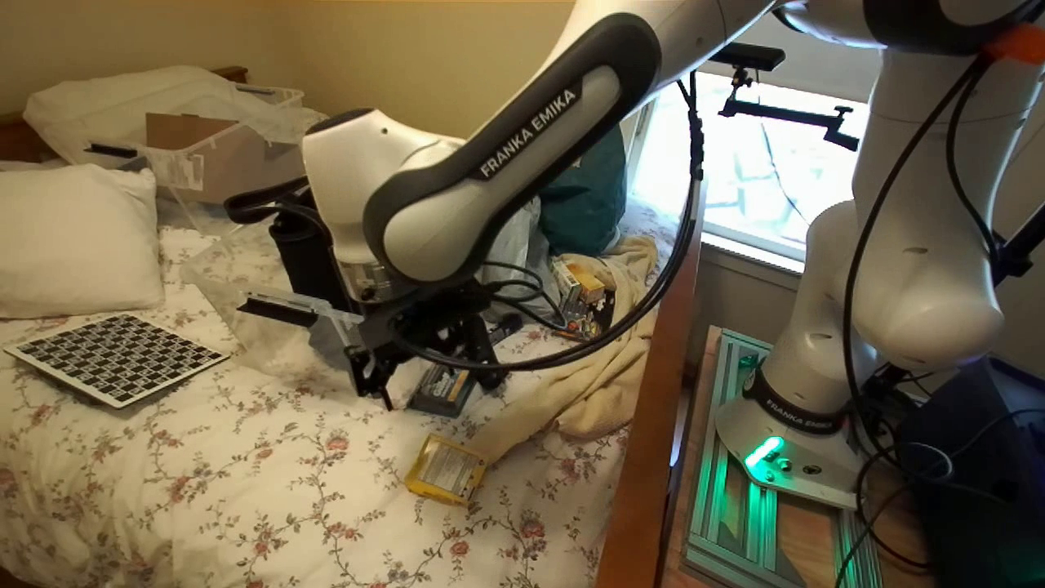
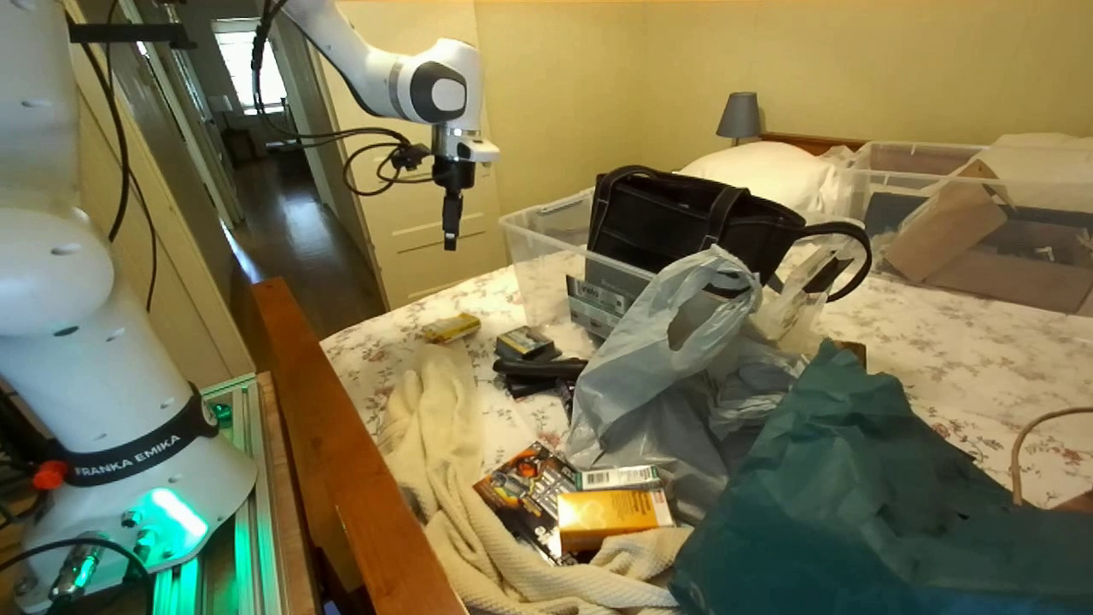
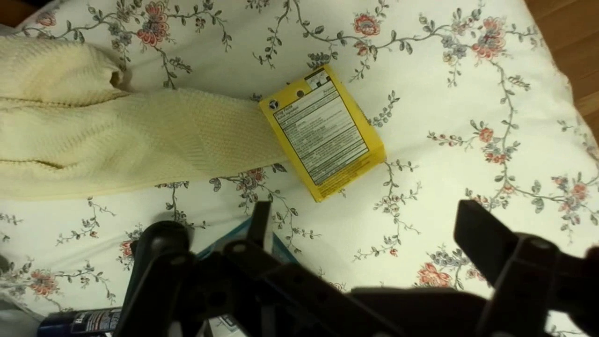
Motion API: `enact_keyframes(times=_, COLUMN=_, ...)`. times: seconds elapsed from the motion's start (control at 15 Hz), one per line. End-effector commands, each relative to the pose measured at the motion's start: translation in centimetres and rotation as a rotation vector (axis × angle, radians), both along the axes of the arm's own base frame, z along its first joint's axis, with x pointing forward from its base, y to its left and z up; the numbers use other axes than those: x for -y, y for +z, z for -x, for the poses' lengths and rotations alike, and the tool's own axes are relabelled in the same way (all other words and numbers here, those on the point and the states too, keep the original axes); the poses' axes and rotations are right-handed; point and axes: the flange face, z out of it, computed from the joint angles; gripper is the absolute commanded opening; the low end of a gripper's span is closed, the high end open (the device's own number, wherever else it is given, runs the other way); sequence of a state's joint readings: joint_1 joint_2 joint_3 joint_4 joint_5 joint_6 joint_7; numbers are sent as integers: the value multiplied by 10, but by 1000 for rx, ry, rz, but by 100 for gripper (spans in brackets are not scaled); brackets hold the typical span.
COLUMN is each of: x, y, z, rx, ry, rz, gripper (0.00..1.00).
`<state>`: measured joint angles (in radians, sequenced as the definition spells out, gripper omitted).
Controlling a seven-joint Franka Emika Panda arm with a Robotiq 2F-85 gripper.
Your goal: Pick up the yellow plastic from the bed and put it in the bag
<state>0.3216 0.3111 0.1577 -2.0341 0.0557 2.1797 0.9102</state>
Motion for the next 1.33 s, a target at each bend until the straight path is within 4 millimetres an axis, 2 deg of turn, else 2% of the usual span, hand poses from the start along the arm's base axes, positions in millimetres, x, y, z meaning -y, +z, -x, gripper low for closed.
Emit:
enact_keyframes(times=0.0, x=-7, y=-21, z=28, rx=61, ry=24, rz=56, gripper=100)
enact_keyframes(times=0.2, x=-7, y=-41, z=42, rx=92, ry=81, rz=80, gripper=100)
enact_keyframes(times=0.4, x=2, y=-59, z=46, rx=104, ry=101, rz=71, gripper=100)
enact_keyframes(times=1.27, x=36, y=-108, z=26, rx=15, ry=319, rz=-29, gripper=100)
